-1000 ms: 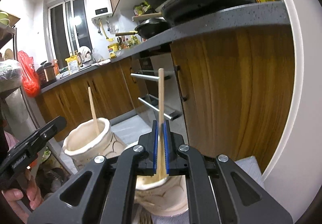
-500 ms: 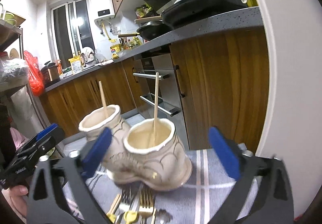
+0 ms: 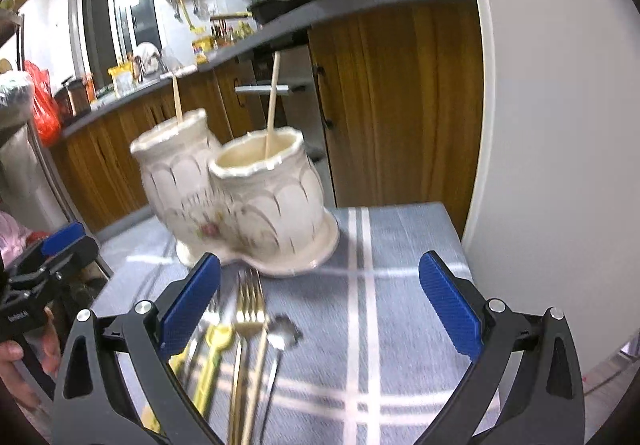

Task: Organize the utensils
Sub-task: 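Grasp a wooden chopstick with the left tool while the right tool grasps the flower-handled spoon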

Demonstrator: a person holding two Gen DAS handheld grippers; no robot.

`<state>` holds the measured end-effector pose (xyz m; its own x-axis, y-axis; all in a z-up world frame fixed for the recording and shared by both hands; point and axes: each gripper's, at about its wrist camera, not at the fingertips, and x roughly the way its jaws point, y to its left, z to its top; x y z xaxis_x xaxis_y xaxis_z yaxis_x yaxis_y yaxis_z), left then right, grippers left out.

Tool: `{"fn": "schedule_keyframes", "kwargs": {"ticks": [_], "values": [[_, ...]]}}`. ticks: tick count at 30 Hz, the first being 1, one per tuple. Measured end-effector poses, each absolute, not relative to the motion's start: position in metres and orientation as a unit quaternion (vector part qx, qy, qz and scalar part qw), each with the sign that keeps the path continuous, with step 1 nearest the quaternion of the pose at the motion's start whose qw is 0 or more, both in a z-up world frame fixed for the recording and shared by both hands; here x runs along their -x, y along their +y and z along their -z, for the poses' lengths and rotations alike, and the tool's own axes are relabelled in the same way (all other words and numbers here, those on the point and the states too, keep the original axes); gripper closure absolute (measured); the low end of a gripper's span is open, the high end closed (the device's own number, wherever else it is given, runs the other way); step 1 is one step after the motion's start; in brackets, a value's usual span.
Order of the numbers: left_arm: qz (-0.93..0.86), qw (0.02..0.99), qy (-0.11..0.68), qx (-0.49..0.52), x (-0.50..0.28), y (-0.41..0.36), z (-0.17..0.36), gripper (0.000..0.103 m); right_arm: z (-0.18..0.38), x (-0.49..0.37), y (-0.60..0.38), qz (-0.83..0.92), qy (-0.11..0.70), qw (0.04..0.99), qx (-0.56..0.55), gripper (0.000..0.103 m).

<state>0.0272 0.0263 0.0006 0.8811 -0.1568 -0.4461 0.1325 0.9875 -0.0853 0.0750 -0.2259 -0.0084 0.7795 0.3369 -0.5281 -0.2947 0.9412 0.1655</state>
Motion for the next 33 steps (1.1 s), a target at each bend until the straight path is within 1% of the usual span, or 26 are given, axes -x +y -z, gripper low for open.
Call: {"fn": "schedule_keyframes", "kwargs": {"ticks": [5,9,13,17,22,24,31,33], "values": [[0.073,0.955,0.286,0.021,-0.024,0.027,0.015,0.005,0.02,-0.063,-0.22,-0.178,0.308,0.935,-0.016,0.005],[0.081,0.94,0.33,0.023,-0.023,0.027,0.03,0.005,0.023,-0.051,-0.212,-0.182,0.308,0.934,0.009,0.005],[0.081,0.925,0.371,0.004,-0.022,0.02,0.048,0.005,0.022,-0.05,-0.211,-0.177,0.308,0.935,0.008,0.005],[0.086,0.917,0.39,-0.008,-0.019,0.01,0.056,0.005,0.022,-0.055,-0.215,-0.178,0.311,0.934,-0.011,0.005],[0.076,0.909,0.409,-0.03,-0.019,-0.002,0.065,0.009,0.023,-0.056,-0.22,-0.169,0.311,0.935,-0.009,0.005],[0.075,0.906,0.415,-0.032,-0.019,-0.004,0.069,0.017,0.022,-0.056,-0.223,-0.17,0.311,0.935,-0.012,0.005],[0.06,0.904,0.422,-0.04,-0.024,-0.007,0.067,0.024,0.02,-0.053,-0.227,-0.168,0.31,0.936,-0.004,0.005],[0.054,0.903,0.424,-0.054,-0.028,-0.01,0.066,0.031,0.023,-0.054,-0.226,-0.163,0.317,0.934,0.009,0.005]]}}
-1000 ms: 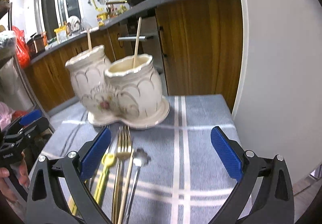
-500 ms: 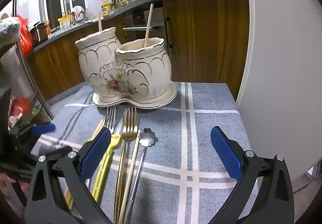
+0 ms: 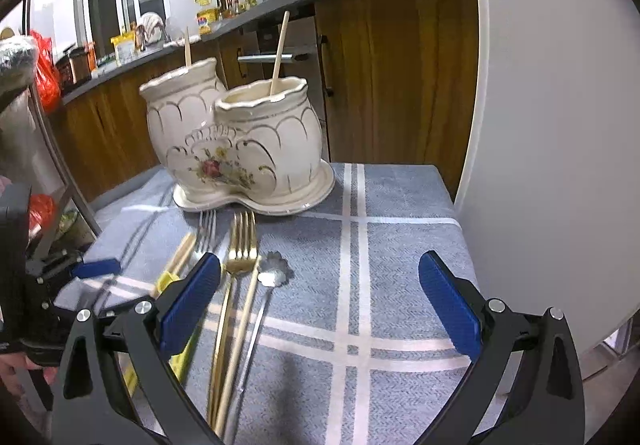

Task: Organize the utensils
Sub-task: 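Grasp a wooden chopstick with the left tool while the right tool grasps the flower-handled spoon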

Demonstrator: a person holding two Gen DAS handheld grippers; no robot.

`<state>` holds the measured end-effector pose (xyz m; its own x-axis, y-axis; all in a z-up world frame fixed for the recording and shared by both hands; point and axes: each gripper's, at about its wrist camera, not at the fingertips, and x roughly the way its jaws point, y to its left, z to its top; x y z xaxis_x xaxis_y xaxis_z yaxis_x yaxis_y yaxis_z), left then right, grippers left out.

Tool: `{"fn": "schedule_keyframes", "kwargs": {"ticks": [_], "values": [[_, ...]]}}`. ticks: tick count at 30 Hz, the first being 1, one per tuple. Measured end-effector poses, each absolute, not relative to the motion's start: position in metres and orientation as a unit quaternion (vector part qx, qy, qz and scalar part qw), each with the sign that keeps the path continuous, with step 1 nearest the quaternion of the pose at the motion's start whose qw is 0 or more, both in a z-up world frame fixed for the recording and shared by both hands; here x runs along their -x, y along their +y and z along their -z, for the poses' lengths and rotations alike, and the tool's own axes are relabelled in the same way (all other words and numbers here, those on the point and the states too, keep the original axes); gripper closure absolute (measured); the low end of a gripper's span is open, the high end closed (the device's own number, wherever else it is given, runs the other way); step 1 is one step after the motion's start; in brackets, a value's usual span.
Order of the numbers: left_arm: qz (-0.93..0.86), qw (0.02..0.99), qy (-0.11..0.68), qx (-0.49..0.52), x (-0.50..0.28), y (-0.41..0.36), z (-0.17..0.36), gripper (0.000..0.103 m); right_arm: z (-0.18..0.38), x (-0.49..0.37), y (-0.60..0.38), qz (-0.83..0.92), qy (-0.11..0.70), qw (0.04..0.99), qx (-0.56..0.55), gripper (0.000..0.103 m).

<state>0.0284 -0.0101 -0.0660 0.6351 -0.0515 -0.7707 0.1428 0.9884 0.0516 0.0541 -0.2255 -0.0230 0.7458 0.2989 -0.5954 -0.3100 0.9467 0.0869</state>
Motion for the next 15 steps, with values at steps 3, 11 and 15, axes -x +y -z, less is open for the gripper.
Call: {"fn": "schedule_keyframes", "kwargs": {"ticks": [3,11,15], "values": [[0.056,0.897,0.434,-0.053,-0.037,-0.013,0.063,0.054,0.029,-0.056,-0.22,-0.166,0.337,0.926,0.032,0.009],[0.06,0.895,0.435,-0.072,-0.037,-0.016,0.061,0.093,0.047,-0.056,-0.197,-0.212,0.39,0.894,0.058,0.057],[0.065,0.894,0.438,-0.074,-0.035,-0.014,0.06,0.095,0.055,-0.058,-0.185,-0.217,0.408,0.883,0.079,0.079]]}}
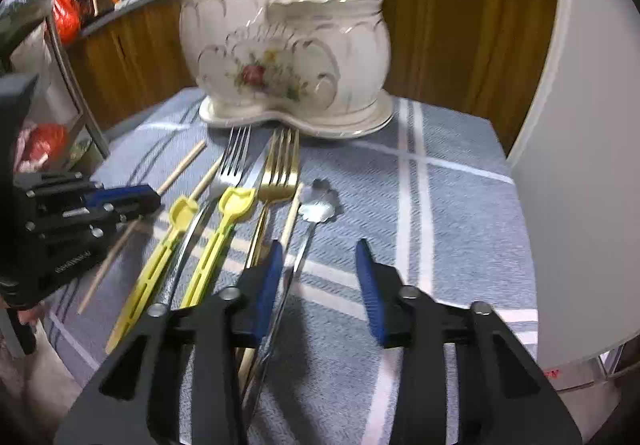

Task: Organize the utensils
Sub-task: 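Grasp a wooden chopstick with the left tool while the right tool grasps the flower-handled spoon, then lift the chopstick and spoon and carry them above the ceramic holder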

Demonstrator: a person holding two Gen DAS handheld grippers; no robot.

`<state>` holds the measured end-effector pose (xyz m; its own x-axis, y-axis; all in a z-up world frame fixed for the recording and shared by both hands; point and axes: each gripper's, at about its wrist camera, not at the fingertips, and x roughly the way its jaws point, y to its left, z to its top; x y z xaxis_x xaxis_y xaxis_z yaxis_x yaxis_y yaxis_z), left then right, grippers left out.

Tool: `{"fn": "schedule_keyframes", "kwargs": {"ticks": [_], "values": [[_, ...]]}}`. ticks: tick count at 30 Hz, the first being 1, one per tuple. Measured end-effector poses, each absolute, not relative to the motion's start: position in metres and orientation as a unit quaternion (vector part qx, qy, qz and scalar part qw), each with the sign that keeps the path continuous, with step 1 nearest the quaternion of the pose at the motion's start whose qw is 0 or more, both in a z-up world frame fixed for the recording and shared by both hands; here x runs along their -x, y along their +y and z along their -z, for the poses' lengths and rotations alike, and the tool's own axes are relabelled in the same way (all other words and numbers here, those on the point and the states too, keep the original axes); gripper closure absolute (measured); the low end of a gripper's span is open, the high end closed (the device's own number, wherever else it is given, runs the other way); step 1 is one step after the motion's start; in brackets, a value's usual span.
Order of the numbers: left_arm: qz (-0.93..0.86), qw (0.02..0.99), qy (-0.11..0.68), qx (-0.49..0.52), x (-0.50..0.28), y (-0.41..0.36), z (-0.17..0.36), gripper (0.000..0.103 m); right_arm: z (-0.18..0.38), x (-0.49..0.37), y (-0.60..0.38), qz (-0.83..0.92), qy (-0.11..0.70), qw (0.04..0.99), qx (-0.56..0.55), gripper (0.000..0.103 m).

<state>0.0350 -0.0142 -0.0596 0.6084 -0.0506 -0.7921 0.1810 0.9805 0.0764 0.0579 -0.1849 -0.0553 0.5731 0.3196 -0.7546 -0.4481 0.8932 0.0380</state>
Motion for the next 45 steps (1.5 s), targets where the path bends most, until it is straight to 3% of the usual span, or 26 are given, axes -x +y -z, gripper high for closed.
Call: {"fn": "schedule_keyframes", "kwargs": {"ticks": [9,21,30,45], "values": [[0.067,0.888,0.446,-0.086,-0.044,-0.016,0.059,0.094,0.056,-0.066,-0.17,-0.223,0.419,0.876,0.089,0.095],[0.066,0.898,0.429,-0.069,-0.049,-0.014,0.061,0.097,0.053,-0.067,-0.179,-0.23,0.41,0.88,0.062,0.1],[0.063,0.913,0.4,-0.057,-0.033,-0.008,0.055,0.097,0.025,-0.05,-0.195,-0.247,0.336,0.908,0.035,0.1],[0.079,0.961,0.265,-0.016,0.012,0.009,-0.004,0.097,-0.026,-0.017,-0.222,-0.214,0.149,0.965,0.004,0.1]]}}
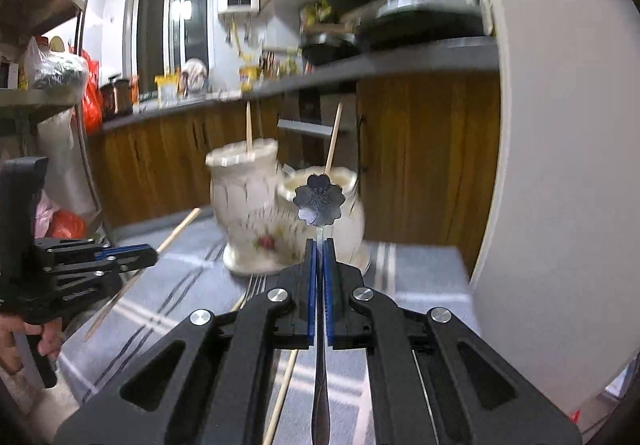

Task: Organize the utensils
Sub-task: 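Lift the chopstick and spoon and carry them above the ceramic holder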

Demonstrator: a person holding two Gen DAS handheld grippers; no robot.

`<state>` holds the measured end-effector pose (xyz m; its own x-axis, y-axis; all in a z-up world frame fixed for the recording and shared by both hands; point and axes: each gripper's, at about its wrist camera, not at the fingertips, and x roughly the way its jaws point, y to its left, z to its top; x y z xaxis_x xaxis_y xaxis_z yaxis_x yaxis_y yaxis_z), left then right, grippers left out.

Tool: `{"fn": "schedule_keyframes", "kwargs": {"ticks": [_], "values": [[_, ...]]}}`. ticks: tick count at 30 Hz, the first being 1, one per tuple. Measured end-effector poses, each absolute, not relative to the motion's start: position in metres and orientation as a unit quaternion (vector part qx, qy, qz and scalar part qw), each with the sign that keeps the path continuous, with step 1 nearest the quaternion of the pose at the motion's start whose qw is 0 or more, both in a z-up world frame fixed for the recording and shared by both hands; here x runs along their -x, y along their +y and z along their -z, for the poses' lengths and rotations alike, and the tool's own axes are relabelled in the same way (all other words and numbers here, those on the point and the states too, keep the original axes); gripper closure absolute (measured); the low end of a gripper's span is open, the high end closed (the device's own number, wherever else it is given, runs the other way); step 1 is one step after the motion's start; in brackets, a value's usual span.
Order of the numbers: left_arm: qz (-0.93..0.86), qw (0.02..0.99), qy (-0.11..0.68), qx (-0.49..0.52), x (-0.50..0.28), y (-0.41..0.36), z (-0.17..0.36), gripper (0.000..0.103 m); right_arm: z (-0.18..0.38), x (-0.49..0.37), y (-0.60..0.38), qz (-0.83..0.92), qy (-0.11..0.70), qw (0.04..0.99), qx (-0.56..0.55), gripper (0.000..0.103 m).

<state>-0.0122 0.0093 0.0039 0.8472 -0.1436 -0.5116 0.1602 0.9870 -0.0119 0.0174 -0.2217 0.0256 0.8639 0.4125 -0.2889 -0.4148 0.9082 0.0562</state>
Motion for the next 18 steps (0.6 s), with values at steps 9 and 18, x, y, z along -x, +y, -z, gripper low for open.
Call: {"fn": "schedule_keyframes", "kwargs": {"ticks": [9,18], "values": [[0.078,0.977,0.197,0.014,0.01,0.028,-0.033,0.097,-0.054,-0.013,-0.213,-0.192,0.052,0.98,0.028,0.1],[0.109,0.984,0.134,0.027,-0.021,0.027,-0.076,0.097,-0.093,-0.061,-0.206,-0.236,0.033,0.97,-0.047,0.1]]}}
